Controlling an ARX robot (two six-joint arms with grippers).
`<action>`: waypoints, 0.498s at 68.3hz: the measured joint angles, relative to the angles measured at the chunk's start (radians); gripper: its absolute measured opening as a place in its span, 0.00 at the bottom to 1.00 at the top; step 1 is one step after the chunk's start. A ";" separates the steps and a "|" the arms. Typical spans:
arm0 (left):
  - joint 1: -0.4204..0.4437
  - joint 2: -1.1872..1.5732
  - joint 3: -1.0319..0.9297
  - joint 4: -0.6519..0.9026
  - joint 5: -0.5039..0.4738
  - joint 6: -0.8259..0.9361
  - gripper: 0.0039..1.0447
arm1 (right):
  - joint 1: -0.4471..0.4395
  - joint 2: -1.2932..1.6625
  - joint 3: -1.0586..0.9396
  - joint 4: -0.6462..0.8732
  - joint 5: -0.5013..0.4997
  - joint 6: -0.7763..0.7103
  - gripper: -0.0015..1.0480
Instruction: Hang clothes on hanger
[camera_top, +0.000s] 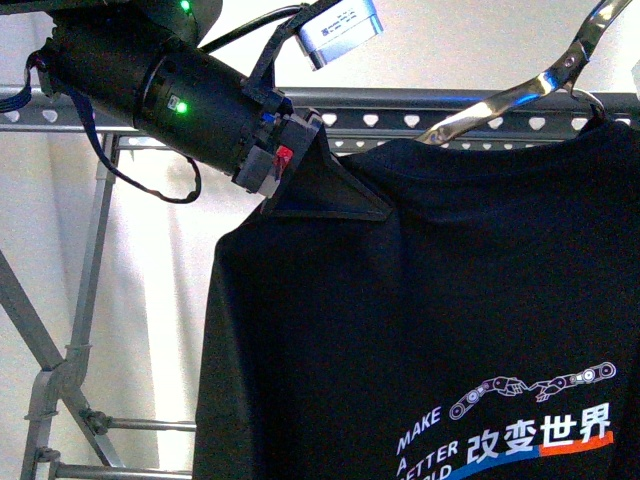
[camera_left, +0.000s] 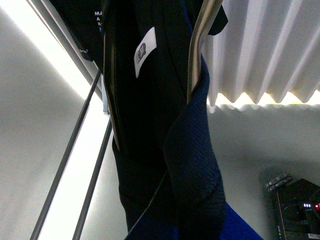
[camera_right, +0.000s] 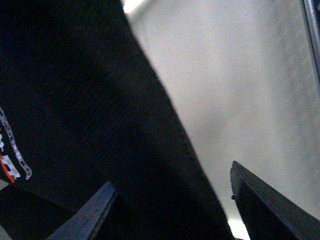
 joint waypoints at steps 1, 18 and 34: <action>0.000 0.000 0.000 0.000 0.000 0.000 0.04 | 0.000 0.000 -0.005 0.000 0.000 -0.003 0.52; 0.000 0.000 0.000 0.000 -0.003 0.002 0.04 | -0.005 -0.010 -0.081 0.037 -0.023 -0.058 0.16; 0.000 0.000 0.009 0.006 0.004 0.002 0.17 | -0.014 -0.051 -0.152 0.087 -0.045 -0.128 0.11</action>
